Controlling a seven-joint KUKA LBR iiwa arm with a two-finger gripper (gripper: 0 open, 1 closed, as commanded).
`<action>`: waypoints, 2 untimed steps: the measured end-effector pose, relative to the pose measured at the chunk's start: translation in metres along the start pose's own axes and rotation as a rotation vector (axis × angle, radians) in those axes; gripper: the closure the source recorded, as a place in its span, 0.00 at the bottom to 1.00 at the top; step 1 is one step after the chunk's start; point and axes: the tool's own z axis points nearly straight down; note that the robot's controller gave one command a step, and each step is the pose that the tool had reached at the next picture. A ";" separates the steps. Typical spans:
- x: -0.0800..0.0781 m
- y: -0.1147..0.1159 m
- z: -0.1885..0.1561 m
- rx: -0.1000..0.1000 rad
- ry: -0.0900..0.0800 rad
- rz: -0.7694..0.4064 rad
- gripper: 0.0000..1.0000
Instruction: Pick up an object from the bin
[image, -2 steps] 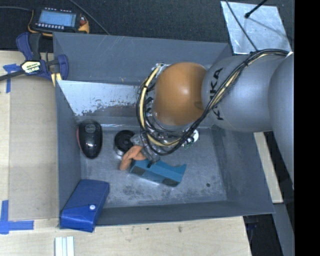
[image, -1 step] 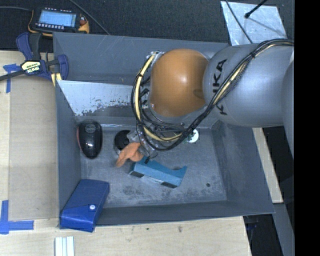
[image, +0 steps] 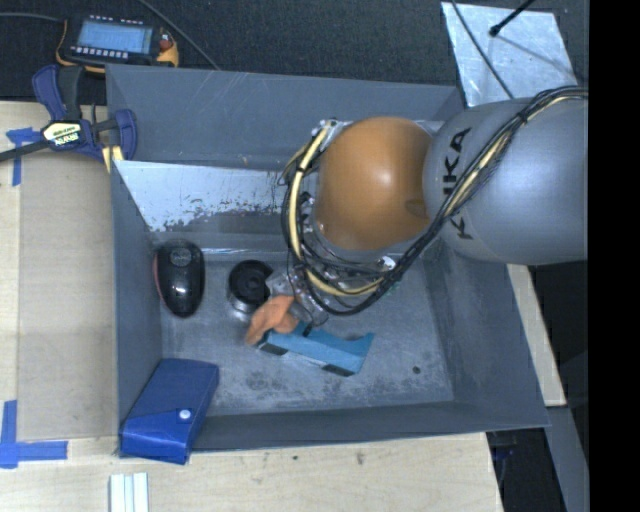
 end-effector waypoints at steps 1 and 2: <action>0.019 0.000 0.010 -0.011 0.024 -0.006 1.00; 0.009 0.015 -0.062 -0.009 0.020 -0.025 1.00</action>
Offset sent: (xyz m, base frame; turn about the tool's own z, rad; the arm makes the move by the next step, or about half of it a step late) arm -0.0237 0.0200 0.1145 -0.0430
